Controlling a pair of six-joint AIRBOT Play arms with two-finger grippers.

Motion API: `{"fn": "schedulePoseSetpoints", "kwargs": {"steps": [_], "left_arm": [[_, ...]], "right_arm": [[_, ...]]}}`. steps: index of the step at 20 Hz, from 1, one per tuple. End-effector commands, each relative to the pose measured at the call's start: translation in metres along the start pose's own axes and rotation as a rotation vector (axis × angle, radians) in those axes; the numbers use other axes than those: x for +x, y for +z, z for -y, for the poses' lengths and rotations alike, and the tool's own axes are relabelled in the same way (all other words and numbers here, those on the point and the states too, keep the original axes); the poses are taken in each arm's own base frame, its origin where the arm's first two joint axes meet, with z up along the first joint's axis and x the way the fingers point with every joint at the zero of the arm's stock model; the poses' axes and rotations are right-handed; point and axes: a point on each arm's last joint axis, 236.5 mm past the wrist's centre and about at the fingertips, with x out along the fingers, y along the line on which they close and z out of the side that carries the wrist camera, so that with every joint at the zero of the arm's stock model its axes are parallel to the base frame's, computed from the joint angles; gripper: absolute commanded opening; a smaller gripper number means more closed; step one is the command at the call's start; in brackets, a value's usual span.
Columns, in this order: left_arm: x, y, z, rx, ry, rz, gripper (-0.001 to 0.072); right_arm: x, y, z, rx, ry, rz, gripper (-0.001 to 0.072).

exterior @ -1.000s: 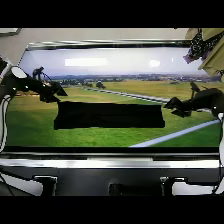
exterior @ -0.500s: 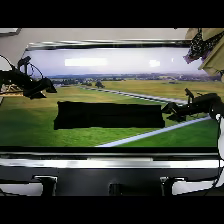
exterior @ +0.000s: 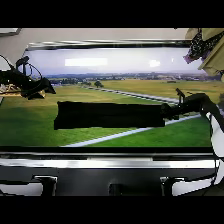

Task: Fold the clothes and pants, and hang the long-sleeved shirts on hangers.

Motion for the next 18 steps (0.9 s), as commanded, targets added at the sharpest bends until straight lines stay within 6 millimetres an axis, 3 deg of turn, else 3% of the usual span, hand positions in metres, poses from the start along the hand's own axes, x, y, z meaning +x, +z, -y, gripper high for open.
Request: {"fn": "schedulePoseSetpoints", "kwargs": {"steps": [1,2,4,6,7,8,9,10,13,18], "left_arm": [[-0.001,0.000,0.001,-0.002,-0.002,0.000,0.0718],[-0.001,0.000,0.000,0.000,-0.001,0.000,0.0718],[-0.001,0.000,0.000,0.000,-0.001,0.000,0.0716],[0.000,-0.001,0.002,-0.004,-0.008,-0.004,0.0707],[0.003,-0.002,0.008,-0.006,-0.033,-0.014,0.0664],[0.008,-0.003,0.015,-0.008,-0.062,-0.030,0.0447],[0.014,-0.006,0.024,-0.006,-0.092,-0.047,0.0167],[0.025,-0.008,0.037,0.003,-0.128,-0.059,0.0022],[0.068,-0.024,0.089,0.029,-0.226,-0.086,0.0017],[0.148,-0.094,0.220,0.045,-0.438,-0.182,0.0017]], "right_arm": [[0.003,0.004,-0.005,0.016,-0.012,0.016,0.0065],[0.000,0.005,-0.007,0.030,-0.013,0.024,0.0027],[-0.012,0.005,-0.016,0.056,-0.012,0.040,0.0027],[-0.033,0.007,-0.026,0.051,-0.024,0.080,0.0026],[-0.048,0.008,-0.031,0.048,-0.043,0.109,0.0026],[-0.062,0.007,-0.036,0.039,-0.063,0.130,0.0026],[-0.078,0.007,-0.039,0.027,-0.092,0.158,0.0026],[-0.094,0.005,-0.043,0.019,-0.120,0.177,0.0026],[-0.140,-0.003,-0.053,-0.006,-0.202,0.247,0.0026],[-0.189,-0.023,-0.074,-0.002,-0.239,0.316,0.0026]]}}
